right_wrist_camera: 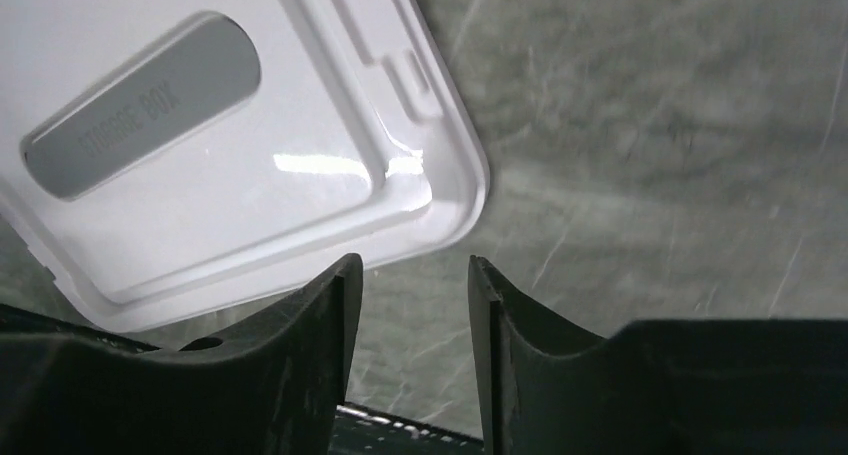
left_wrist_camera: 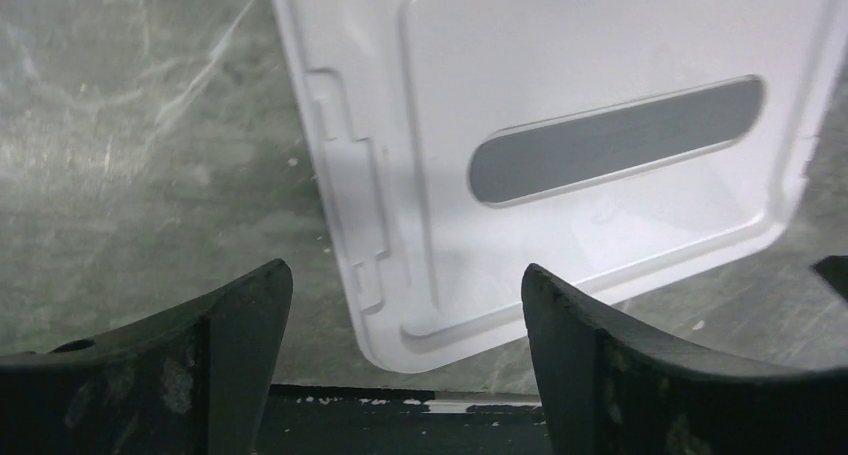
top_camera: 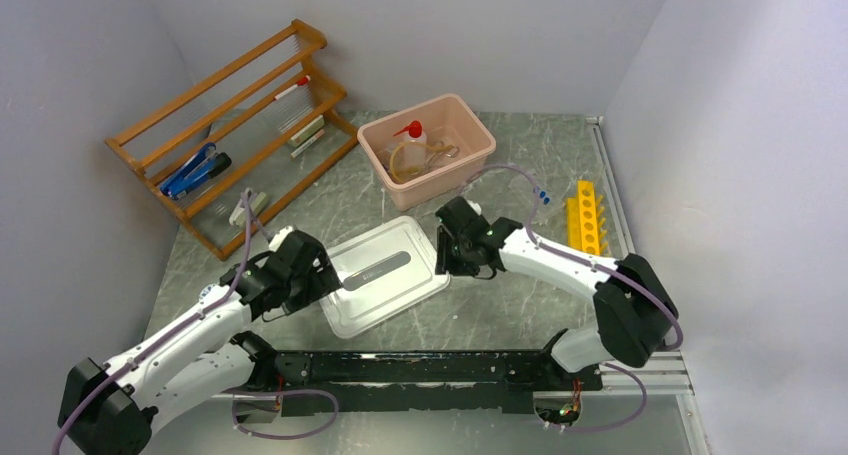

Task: Organize the chemistry lab equipment

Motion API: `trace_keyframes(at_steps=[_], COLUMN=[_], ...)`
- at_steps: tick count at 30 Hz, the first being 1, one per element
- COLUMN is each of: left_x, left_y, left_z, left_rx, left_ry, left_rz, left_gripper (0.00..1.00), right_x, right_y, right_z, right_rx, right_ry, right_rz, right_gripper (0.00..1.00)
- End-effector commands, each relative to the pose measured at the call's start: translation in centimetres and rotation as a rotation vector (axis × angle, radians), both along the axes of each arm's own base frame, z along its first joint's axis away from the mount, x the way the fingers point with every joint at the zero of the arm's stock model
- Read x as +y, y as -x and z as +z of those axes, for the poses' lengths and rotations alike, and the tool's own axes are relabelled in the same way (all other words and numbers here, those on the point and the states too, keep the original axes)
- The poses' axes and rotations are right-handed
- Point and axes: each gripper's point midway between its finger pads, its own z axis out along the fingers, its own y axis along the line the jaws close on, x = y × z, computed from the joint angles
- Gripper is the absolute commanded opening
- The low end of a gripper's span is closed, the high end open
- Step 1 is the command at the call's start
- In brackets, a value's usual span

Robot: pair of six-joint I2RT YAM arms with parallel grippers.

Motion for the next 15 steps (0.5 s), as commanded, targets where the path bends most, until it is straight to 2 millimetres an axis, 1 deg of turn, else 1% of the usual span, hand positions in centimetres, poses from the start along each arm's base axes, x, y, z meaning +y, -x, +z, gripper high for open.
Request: trace_keyframes(at_steps=[1,2,4,10,15], left_x=[-0.4,-0.5,-0.9,-3.1,-4.2], left_y=[-2.7,-2.9,-3.4,-4.8,-5.7], left_z=[3.2,3.6,4.4,6.9,8.3], left_rx=[-0.116,-0.128,-0.159,-0.274,-0.345], left_ry=[-0.041,-0.045,-0.042,-0.013,-0.028], left_rz=[-0.068,-0.082,-0.121,-0.299,-0.412], left_gripper=[0.88,0.87,0.87,0.82,0.8], right_x=[-1.2,-1.1,-1.2,0.2,0.3], right_y=[0.9,0.9,0.9,0.3,1.4], right_z=[-0.6,-0.7,-1.1,-2.6,-4.0], right_rx=[-0.02,-0.005,0.014,0.081,0.151], right_ry=[0.01,-0.012,-0.014,-0.036,-0.038], right_rz=[-0.389,-0.46,-0.547,-0.687,-0.784], right_gripper=[0.47,0.47,0.46,0.44,0.41])
